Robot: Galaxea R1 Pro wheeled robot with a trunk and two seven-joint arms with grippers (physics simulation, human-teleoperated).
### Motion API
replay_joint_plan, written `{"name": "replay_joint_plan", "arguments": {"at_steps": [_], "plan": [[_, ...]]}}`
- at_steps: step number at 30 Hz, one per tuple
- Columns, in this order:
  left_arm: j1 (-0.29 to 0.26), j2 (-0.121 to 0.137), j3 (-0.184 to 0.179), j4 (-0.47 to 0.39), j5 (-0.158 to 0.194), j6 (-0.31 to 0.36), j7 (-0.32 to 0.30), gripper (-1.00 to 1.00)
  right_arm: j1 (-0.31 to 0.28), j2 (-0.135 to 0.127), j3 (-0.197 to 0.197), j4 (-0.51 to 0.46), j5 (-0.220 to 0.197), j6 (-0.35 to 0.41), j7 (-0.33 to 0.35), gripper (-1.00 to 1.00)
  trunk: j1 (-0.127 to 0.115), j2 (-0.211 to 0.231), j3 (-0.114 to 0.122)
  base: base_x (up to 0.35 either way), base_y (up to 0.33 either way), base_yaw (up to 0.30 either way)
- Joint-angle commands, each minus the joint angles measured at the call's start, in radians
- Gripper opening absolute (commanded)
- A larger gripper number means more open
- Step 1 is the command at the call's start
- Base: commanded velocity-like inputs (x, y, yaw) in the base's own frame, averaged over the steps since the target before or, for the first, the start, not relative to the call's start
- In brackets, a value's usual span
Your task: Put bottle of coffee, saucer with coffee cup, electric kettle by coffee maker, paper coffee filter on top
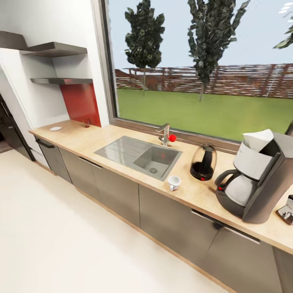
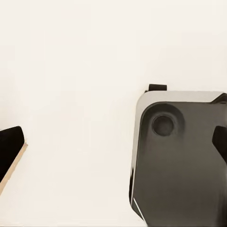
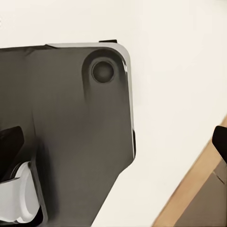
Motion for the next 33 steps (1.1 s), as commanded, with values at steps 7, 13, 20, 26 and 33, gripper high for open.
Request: {"name": "replay_joint_plan", "arguments": {"at_steps": [7,13,20,26,33], "plan": [[-0.001,0.000,-0.008,0.001,0.009,-0.004,0.003,1.00,-0.001,0.000,-0.007,0.001,0.000,-0.004,0.001,1.00,0.001,-0.002,-0.006,0.000,0.000,0.269],[-0.001,0.001,-0.005,0.001,0.010,0.001,0.003,1.00,-0.001,0.000,-0.007,0.001,0.000,-0.004,0.001,1.00,0.001,-0.002,-0.010,0.011,0.000,0.269],[-0.001,0.003,-0.001,0.002,0.011,0.002,0.003,1.00,-0.001,0.001,-0.006,0.001,0.000,-0.004,0.002,1.00,0.001,-0.002,-0.012,0.153,0.113,0.275],[-0.001,0.003,-0.001,0.003,0.012,0.002,0.003,1.00,-0.001,0.002,-0.005,0.001,0.000,-0.004,0.001,1.00,0.001,-0.002,-0.012,0.237,0.220,0.281],[-0.001,0.003,-0.001,0.002,0.012,0.002,0.003,1.00,-0.001,0.002,-0.005,0.001,0.000,-0.004,0.003,1.00,0.001,-0.002,-0.012,0.242,0.224,0.281]]}}
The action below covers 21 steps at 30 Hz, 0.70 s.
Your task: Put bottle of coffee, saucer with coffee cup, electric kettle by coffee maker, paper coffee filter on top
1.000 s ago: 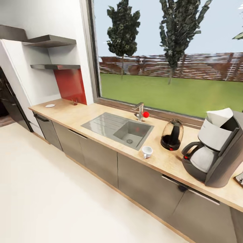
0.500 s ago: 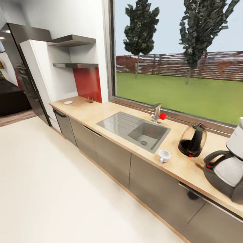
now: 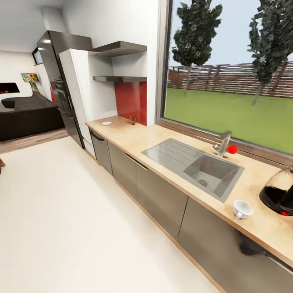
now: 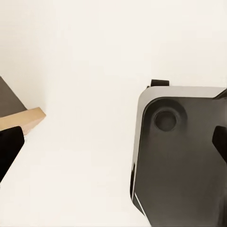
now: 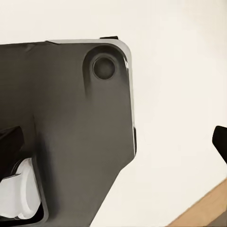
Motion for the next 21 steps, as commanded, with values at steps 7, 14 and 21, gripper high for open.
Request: {"name": "replay_joint_plan", "arguments": {"at_steps": [7,14,21], "plan": [[-0.001,0.000,-0.009,0.000,0.009,-0.002,0.003,1.00,0.000,0.000,-0.007,0.000,0.000,-0.004,0.001,1.00,0.001,-0.002,-0.002,0.252,0.222,0.281],[-0.001,0.000,-0.009,0.000,0.010,-0.002,0.003,1.00,0.000,0.000,-0.007,0.000,0.000,-0.004,0.001,1.00,0.001,-0.002,-0.002,0.277,0.202,0.281],[-0.001,0.001,-0.010,0.001,0.043,-0.006,0.003,1.00,0.000,0.000,-0.007,0.000,0.000,-0.004,0.001,1.00,0.001,-0.002,-0.002,0.282,0.221,0.281]]}}
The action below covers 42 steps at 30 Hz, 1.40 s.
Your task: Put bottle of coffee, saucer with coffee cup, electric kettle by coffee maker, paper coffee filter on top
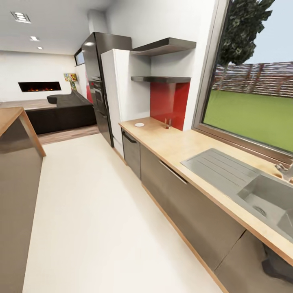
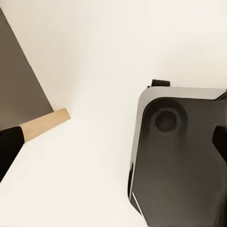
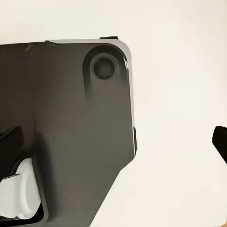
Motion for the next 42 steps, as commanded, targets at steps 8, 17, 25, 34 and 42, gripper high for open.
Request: {"name": "replay_joint_plan", "arguments": {"at_steps": [8,17,25,34,42], "plan": [[-0.001,-0.001,-0.010,0.000,0.017,-0.003,0.003,1.00,0.000,0.000,-0.007,0.000,0.000,-0.004,0.002,1.00,0.001,-0.002,-0.002,0.282,0.229,0.281],[-0.001,-0.001,-0.010,0.000,0.017,-0.003,0.002,1.00,0.000,0.000,-0.007,0.000,0.000,-0.004,0.002,1.00,0.001,-0.002,-0.002,0.284,0.220,0.281],[-0.001,-0.001,-0.011,0.000,0.017,-0.005,0.001,1.00,0.000,0.000,-0.007,0.000,0.000,-0.004,0.006,1.00,0.001,-0.002,-0.002,0.307,0.119,0.200],[-0.001,-0.001,-0.011,0.000,0.017,-0.005,0.002,1.00,0.000,0.000,-0.007,0.000,0.000,-0.004,0.009,1.00,0.001,-0.002,-0.001,0.333,0.010,0.020],[-0.001,-0.002,-0.012,0.000,0.017,-0.005,0.001,1.00,0.000,-0.001,-0.007,0.001,0.000,-0.004,0.010,1.00,0.001,-0.002,0.007,0.336,0.000,0.151]]}}
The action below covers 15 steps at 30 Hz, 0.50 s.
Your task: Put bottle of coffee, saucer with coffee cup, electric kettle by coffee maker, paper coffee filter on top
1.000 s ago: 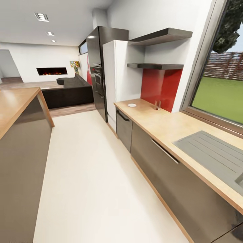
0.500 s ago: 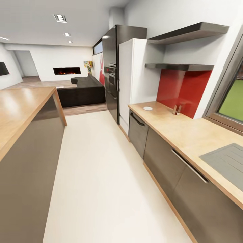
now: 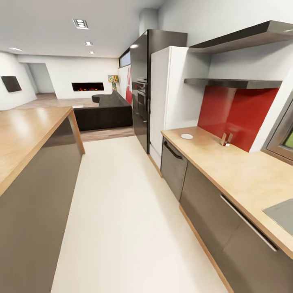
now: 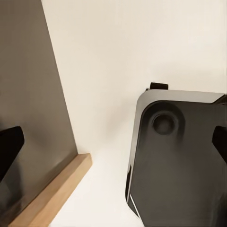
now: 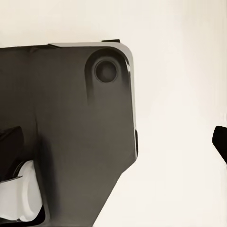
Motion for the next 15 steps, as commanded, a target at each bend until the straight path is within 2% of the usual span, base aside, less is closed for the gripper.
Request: {"name": "replay_joint_plan", "arguments": {"at_steps": [1,15], "plan": [[-0.001,0.000,-0.009,0.000,0.008,-0.002,0.003,1.00,-0.001,0.000,-0.007,0.001,0.000,-0.004,0.001,1.00,0.001,-0.002,-0.001,0.336,0.000,0.170],[-0.001,-0.001,-0.009,0.000,0.008,-0.004,0.003,1.00,-0.001,0.001,-0.007,0.002,0.000,-0.004,0.001,1.00,0.001,-0.002,0.016,0.336,0.000,0.159]]}}
